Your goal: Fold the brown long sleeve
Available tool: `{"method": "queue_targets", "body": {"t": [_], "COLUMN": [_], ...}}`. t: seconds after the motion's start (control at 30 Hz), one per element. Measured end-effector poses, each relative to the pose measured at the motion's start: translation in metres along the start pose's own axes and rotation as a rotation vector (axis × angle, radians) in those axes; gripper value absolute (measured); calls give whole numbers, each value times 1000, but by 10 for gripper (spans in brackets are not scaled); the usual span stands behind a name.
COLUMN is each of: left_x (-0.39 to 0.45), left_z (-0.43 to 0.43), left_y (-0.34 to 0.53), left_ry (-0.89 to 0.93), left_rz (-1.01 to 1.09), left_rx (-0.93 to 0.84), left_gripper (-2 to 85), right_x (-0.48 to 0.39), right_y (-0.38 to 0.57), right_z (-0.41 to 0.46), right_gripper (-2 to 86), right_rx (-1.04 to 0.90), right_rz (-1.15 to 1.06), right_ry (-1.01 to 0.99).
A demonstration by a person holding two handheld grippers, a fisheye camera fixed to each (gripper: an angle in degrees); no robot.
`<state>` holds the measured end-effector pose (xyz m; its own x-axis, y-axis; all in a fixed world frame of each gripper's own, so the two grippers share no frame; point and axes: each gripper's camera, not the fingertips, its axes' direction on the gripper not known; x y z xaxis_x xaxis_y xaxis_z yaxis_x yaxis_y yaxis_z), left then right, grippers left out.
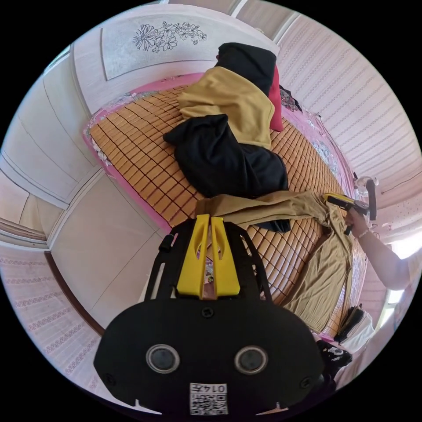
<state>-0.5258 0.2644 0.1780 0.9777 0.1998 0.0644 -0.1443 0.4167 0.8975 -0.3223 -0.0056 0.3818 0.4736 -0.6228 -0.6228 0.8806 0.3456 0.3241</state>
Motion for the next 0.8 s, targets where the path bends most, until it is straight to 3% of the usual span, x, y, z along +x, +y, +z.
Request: {"method": "queue_targets", "body": {"t": [0.13, 0.43, 0.6, 0.7, 0.8], "left_x": [-12, -20, -12, -18, -46], "left_z": [-4, -30, -32, -21, -27], "left_y": [-5, -1, 21, 41, 34], "left_ry": [22, 107, 280, 167, 99], "left_rz": [12, 86, 225, 210, 52], "left_rx": [16, 51, -131, -243, -141], "left_gripper": [-10, -9, -1, 39, 68], "right_x": [-4, 4, 19, 4, -23], "right_y": [-20, -46, -56, -67, -90], "right_z": [43, 22, 28, 19, 11], "right_gripper": [52, 9, 49, 97, 127], "right_rx": [-136, 15, -103, -52, 35], "right_rz": [-27, -85, -70, -119, -169], "right_ry": [66, 19, -54, 17, -10]}}
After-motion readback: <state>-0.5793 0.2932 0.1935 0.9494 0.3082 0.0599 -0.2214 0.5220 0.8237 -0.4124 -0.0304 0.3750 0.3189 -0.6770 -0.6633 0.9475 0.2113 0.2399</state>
